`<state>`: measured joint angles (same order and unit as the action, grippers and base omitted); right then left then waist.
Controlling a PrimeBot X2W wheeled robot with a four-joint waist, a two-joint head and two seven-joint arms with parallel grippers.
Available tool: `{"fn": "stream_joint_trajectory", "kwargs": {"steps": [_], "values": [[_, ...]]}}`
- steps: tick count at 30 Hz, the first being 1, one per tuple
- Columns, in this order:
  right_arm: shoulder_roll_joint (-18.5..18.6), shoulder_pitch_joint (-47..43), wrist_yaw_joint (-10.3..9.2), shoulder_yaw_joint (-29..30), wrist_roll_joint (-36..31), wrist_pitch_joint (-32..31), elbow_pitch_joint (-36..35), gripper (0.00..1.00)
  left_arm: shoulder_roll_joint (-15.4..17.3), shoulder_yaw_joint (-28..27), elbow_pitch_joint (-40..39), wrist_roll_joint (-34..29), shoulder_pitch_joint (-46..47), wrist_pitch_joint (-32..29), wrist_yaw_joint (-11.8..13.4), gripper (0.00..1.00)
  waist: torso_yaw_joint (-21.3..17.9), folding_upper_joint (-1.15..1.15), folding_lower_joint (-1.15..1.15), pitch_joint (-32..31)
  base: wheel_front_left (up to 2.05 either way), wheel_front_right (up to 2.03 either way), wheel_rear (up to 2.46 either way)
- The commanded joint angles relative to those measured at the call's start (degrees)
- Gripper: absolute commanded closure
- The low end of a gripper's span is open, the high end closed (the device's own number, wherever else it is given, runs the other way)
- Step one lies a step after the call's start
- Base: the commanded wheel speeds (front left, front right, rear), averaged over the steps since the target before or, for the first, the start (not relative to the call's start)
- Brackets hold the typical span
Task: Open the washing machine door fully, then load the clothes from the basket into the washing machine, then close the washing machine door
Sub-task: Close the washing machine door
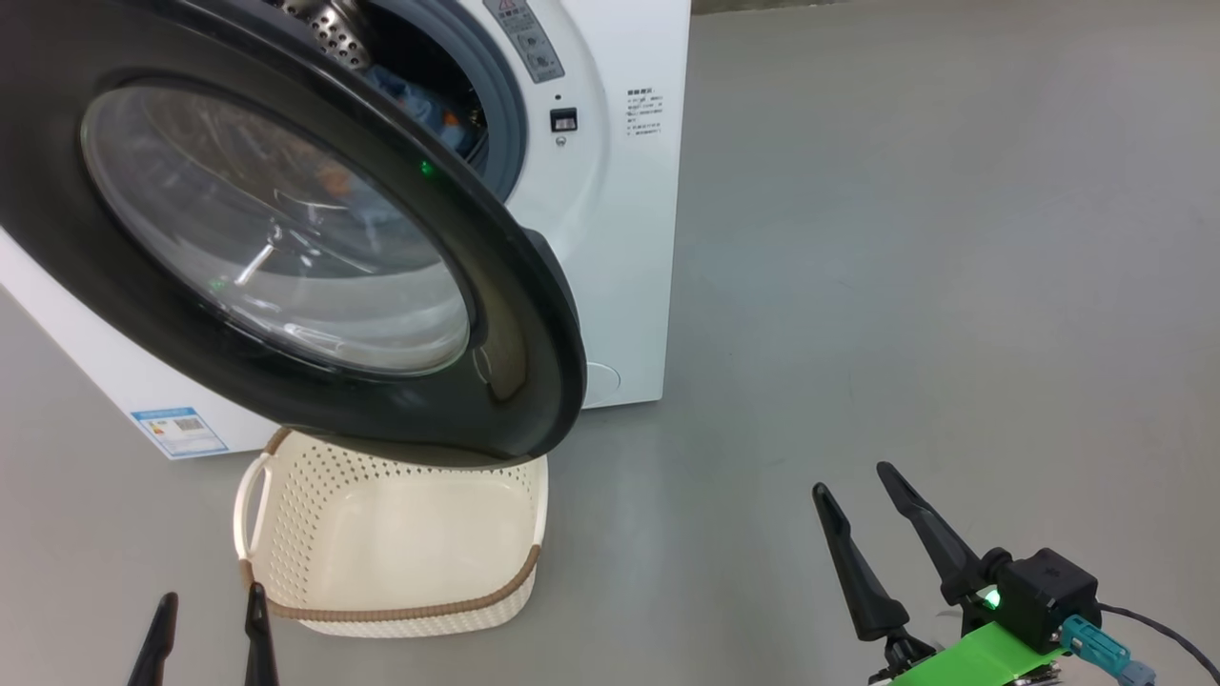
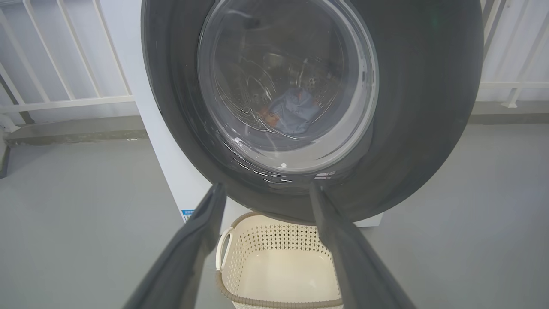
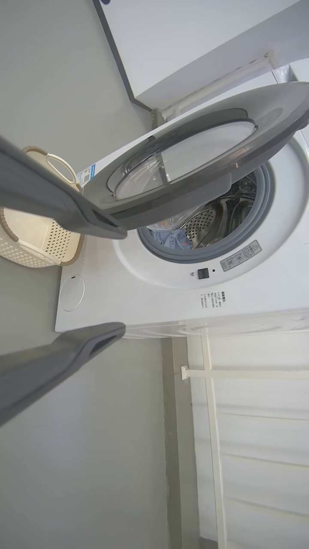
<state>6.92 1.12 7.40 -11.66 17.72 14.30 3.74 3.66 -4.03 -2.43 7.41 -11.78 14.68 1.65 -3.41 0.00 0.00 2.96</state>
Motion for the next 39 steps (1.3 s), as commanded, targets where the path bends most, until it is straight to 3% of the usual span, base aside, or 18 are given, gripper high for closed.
{"fn": "stream_joint_trajectory", "kwargs": {"steps": [1,6,7,9,21,26,33,39], "values": [[0.0,-0.1,0.09,-0.9,-0.4,0.7,-1.2,0.00,0.2,-2.2,-1.7,-0.6,0.8,0.3,-0.2,0.00,-0.1,0.00,0.00,-0.1,0.00,0.00,0.00],[-0.2,-0.4,0.09,-0.4,-0.7,0.7,-1.1,0.00,0.0,-2.8,-2.0,-0.8,0.7,0.3,-0.3,0.00,-0.1,0.00,0.00,-0.3,0.00,0.00,0.00],[-0.3,-0.4,0.09,-0.3,-0.7,0.7,-1.0,0.43,0.0,-2.9,-2.0,-0.8,0.7,0.3,-0.3,0.00,-0.1,0.00,0.00,-0.3,0.00,0.00,0.00],[-0.3,-0.5,0.09,-0.2,-0.8,0.7,-0.9,1.00,-0.1,-3.0,-2.0,-0.8,0.6,0.3,-0.4,0.00,-0.1,0.00,0.00,-0.5,0.00,0.00,0.00],[-1.6,0.4,0.09,3.5,-0.3,0.7,-7.6,1.00,-0.4,-2.9,-2.1,-0.6,1.0,0.3,-1.0,0.00,0.2,0.00,0.00,0.5,0.00,0.00,0.00],[-1.7,3.2,0.09,3.8,-0.2,0.7,-15.8,1.00,-0.6,-2.5,-2.2,-0.7,1.8,0.3,-1.0,0.00,0.9,0.00,0.00,1.3,0.00,0.00,0.00],[0.6,9.3,0.09,-3.3,0.7,0.7,-25.9,1.00,-0.7,-1.3,-2.0,-0.5,2.9,0.3,-1.1,0.00,3.4,0.00,0.00,1.4,0.00,0.00,0.00],[3.3,14.1,0.09,-15.9,3.0,0.7,-27.6,1.00,-0.8,0.4,-1.9,-0.3,3.9,0.3,-1.4,0.00,7.0,0.00,0.00,1.9,0.00,0.00,0.00]]}}
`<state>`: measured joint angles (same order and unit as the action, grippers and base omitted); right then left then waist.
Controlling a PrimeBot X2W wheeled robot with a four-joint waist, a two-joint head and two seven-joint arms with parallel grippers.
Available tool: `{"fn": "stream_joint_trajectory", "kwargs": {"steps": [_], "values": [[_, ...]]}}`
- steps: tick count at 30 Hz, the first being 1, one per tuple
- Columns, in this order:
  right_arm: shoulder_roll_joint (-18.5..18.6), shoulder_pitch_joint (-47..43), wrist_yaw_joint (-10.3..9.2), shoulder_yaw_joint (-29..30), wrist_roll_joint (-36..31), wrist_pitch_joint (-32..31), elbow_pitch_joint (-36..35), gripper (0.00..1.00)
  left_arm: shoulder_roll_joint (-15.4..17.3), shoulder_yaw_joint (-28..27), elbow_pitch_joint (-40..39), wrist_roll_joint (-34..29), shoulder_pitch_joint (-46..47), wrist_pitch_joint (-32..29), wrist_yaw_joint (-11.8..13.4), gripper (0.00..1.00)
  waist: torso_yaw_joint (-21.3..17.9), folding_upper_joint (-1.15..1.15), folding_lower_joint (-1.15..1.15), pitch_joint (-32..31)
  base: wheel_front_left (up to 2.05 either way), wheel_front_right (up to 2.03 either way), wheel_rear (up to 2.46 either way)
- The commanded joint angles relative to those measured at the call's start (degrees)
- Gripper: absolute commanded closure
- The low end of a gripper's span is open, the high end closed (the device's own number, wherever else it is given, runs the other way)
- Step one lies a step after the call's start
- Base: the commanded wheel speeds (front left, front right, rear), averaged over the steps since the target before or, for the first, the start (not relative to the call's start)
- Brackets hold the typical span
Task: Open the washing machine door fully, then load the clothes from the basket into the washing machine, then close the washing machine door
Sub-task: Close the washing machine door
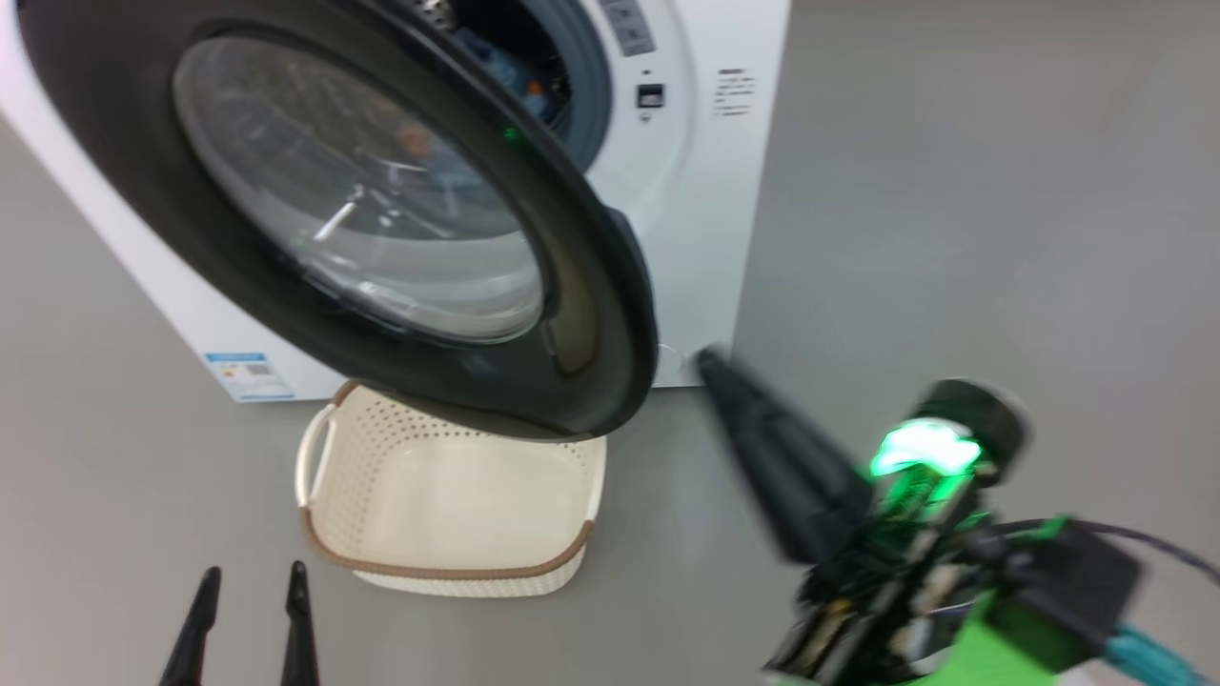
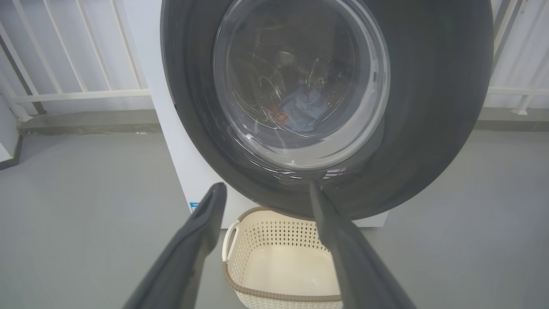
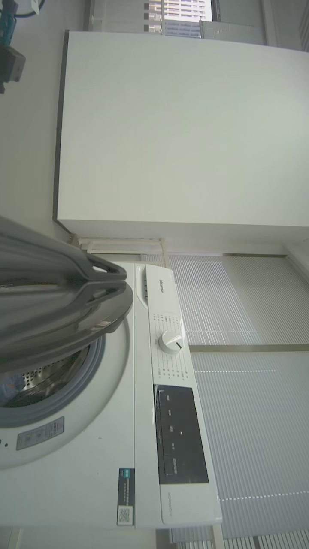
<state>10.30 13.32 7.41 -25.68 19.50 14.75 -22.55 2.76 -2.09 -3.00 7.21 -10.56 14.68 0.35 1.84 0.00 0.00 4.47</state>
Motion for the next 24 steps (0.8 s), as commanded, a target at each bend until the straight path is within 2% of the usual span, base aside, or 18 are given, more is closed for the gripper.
{"fn": "stream_joint_trajectory", "kwargs": {"steps": [1,6,9,11,18,24], "values": [[0.3,2.7,0.08,-4.2,1.5,0.2,-0.6,1.00,0.1,-1.1,-1.3,0.0,2.9,0.3,0.0,0.00,2.4,0.00,0.00,0.5,0.00,0.00,0.00],[1.4,6.0,0.08,-13.1,3.2,-0.2,6.5,1.00,0.1,0.6,-2.0,0.1,4.5,0.3,0.4,0.00,6.2,0.00,0.00,1.6,0.00,0.00,0.00],[1.8,7.3,0.08,-16.6,4.1,-0.3,11.9,1.00,0.1,1.6,-2.5,0.2,5.8,0.3,0.3,0.00,8.6,0.00,0.00,2.7,0.00,0.00,0.00],[2.2,8.8,0.08,-18.6,4.4,-0.2,18.4,1.00,0.1,3.9,-3.1,0.9,7.5,0.3,0.9,0.00,11.5,0.00,0.00,4.9,0.00,0.00,0.00],[3.2,11.2,0.08,-15.7,3.6,0.1,25.6,1.00,0.1,9.0,-3.6,2.7,10.7,0.3,2.4,0.00,15.6,0.00,0.00,9.7,0.00,0.00,0.00],[3.9,12.3,0.08,-11.4,2.5,0.2,28.7,1.00,0.1,11.6,-3.6,3.6,12.9,0.3,3.5,0.00,17.3,0.00,0.00,12.2,0.00,0.00,0.00]]}}
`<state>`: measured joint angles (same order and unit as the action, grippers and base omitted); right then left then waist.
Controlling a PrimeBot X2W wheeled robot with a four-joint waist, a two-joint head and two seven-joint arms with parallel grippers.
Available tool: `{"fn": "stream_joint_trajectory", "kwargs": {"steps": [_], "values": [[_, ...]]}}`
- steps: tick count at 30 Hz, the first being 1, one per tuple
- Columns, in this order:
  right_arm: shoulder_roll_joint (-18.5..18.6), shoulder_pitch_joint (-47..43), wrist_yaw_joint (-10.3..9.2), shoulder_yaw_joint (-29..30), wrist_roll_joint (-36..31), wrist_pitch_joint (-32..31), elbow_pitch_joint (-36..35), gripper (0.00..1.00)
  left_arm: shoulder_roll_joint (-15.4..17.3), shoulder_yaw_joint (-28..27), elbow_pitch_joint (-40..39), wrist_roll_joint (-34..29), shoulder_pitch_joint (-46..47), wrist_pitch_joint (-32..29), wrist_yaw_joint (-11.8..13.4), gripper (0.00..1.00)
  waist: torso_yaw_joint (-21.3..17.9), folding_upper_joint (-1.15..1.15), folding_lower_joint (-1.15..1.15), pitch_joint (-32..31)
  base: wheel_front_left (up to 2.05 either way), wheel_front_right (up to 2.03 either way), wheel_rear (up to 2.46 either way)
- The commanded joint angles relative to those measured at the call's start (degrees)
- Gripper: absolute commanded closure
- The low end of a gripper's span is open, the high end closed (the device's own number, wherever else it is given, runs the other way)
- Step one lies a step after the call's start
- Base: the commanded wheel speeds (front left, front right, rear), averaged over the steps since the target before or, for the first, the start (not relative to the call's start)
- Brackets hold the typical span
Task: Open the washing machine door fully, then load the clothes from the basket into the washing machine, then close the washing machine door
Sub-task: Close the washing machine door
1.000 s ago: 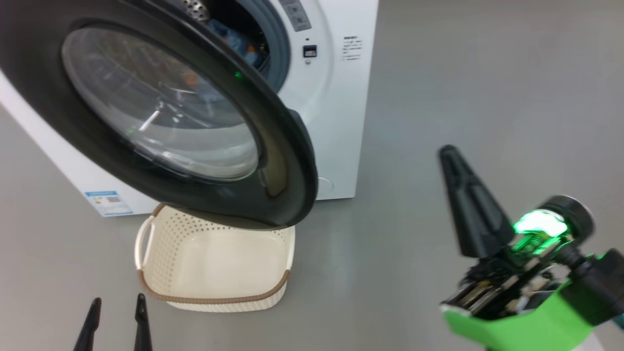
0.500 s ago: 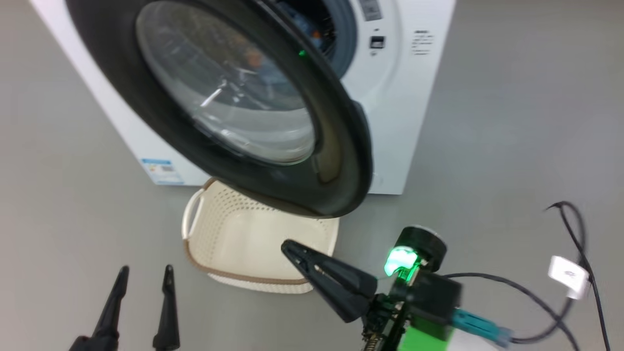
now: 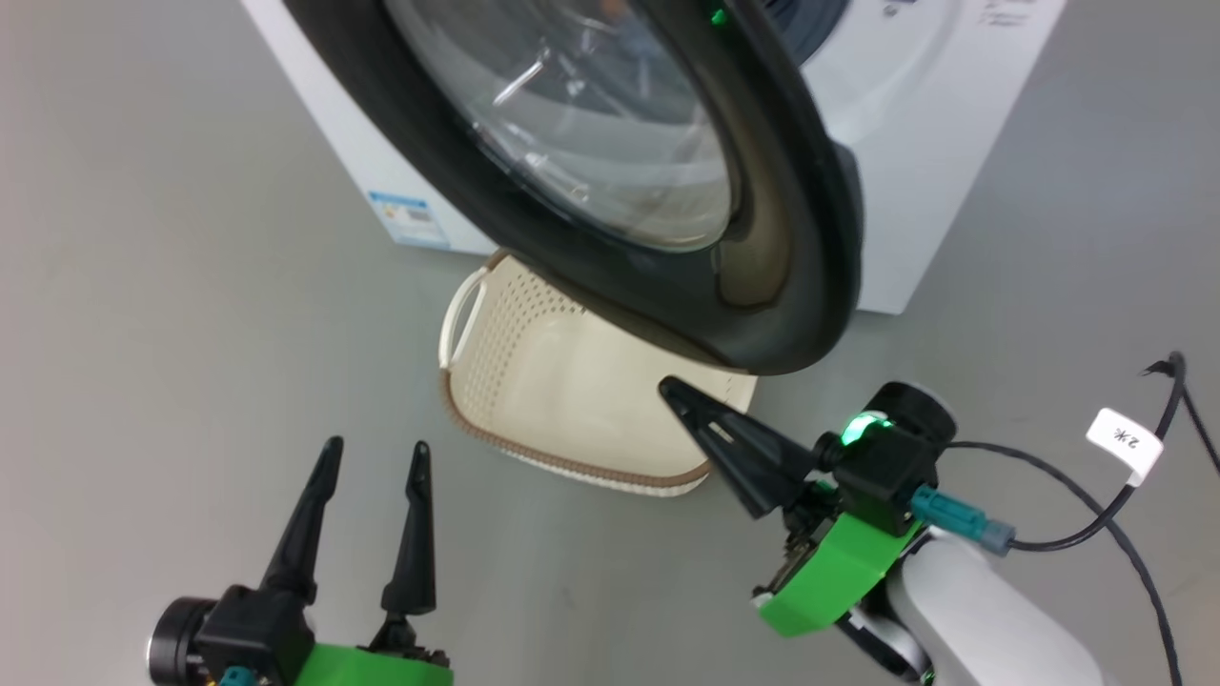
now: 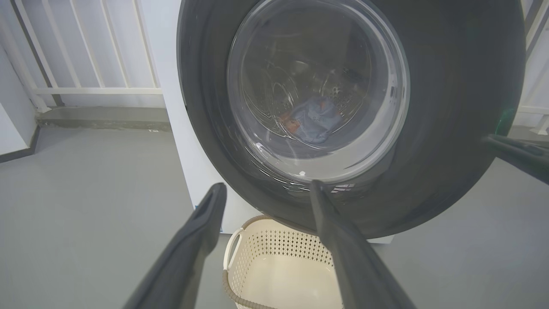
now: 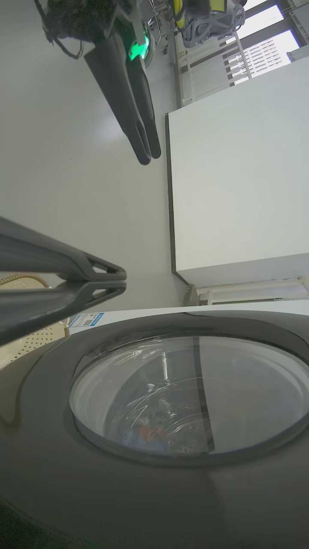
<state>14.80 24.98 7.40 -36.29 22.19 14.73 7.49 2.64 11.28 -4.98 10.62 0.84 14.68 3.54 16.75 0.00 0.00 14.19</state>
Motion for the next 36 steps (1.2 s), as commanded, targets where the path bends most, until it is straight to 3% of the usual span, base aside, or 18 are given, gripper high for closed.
{"fn": "stream_joint_trajectory", "kwargs": {"steps": [1,16,36], "values": [[-0.4,0.9,0.09,-0.3,-0.6,0.2,-1.0,1.00,0.2,-1.4,-1.7,0.3,1.8,0.3,0.5,0.00,2.6,0.00,0.00,2.8,0.00,0.00,0.00],[1.5,6.4,0.09,14.3,-2.0,0.3,2.7,1.00,0.2,2.3,-2.5,1.9,5.5,0.3,1.7,0.00,4.1,0.00,0.00,8.5,0.00,0.00,0.00],[7.2,30.2,0.09,25.3,-3.1,0.3,13.9,1.00,0.2,10.6,-4.4,4.8,13.2,0.3,4.5,0.00,7.0,0.00,0.00,20.9,0.00,0.00,0.00]]}}
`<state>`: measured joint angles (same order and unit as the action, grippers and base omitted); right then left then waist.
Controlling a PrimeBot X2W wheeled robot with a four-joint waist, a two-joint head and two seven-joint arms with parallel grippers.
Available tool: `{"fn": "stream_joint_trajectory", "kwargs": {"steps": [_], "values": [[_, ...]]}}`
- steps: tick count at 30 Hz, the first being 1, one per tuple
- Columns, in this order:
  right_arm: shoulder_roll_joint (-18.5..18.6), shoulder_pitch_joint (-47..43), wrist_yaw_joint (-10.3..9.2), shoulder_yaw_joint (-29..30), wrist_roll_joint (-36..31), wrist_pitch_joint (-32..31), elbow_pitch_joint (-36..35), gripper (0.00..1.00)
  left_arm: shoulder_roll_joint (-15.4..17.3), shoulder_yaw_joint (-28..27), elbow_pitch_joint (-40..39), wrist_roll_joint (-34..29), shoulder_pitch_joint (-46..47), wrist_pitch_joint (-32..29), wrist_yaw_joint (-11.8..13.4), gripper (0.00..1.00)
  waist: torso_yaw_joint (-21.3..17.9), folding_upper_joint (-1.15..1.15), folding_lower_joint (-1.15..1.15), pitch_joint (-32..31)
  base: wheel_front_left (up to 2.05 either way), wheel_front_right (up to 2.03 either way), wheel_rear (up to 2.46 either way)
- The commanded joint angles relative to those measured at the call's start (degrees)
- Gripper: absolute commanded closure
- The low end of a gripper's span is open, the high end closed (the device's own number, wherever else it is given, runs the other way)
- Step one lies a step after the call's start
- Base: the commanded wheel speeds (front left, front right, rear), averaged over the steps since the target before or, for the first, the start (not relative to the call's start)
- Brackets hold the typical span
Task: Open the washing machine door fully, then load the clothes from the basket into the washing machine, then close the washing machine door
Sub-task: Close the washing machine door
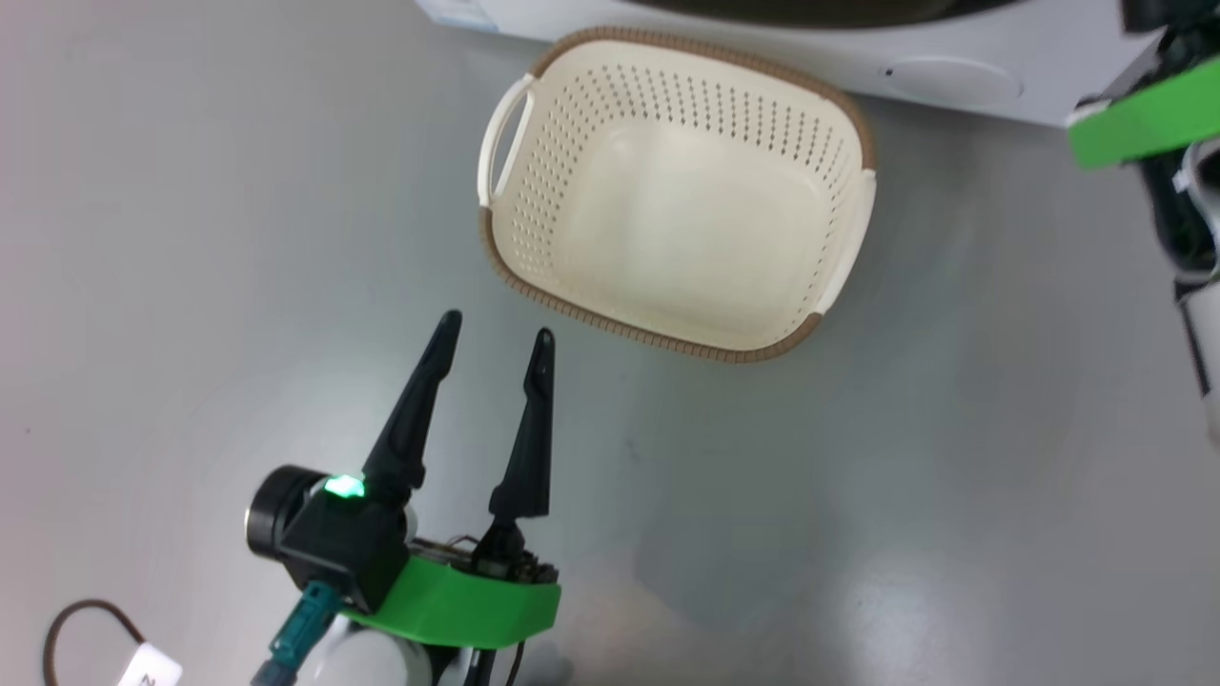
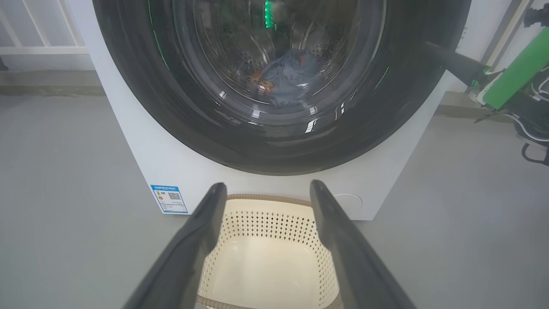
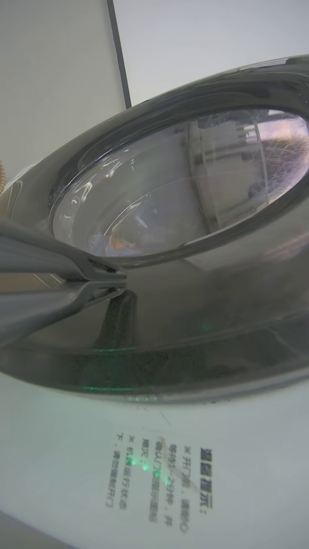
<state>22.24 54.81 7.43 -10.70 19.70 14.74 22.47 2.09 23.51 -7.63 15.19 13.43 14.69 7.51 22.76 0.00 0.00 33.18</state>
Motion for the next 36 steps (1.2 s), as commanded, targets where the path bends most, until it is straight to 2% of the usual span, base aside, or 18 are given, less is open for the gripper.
{"fn": "stream_joint_trajectory", "kwargs": {"steps": [1,8,16,27,36], "values": [[-0.1,1.5,0.06,-0.1,-0.6,0.3,-0.5,1.00,0.8,-1.3,-1.8,0.4,1.1,0.3,0.7,0.00,1.1,0.00,0.00,2.3,0.00,0.00,0.00],[0.0,7.2,0.06,1.1,-1.0,0.3,2.9,1.00,0.8,0.0,-2.1,0.5,3.2,0.3,1.4,0.00,1.3,0.00,0.00,3.9,0.00,0.00,0.00],[-0.6,7.9,0.06,0.4,-0.5,0.3,3.3,1.00,0.8,-0.1,-1.6,0.5,3.7,0.3,1.6,0.00,0.1,0.00,0.00,3.3,0.00,0.00,0.00],[-1.5,0.2,0.06,-2.9,3.6,0.3,-0.2,1.00,0.8,-2.5,-0.4,-1.0,3.2,0.3,0.5,0.00,-3.3,0.00,0.00,-0.9,0.00,0.00,0.00],[-2.7,-11.3,0.06,-3.5,6.6,0.3,-4.9,1.00,0.8,-6.9,1.5,-3.0,1.2,0.3,-1.3,0.00,-8.0,0.00,0.00,-7.1,0.00,0.00,0.00]]}}
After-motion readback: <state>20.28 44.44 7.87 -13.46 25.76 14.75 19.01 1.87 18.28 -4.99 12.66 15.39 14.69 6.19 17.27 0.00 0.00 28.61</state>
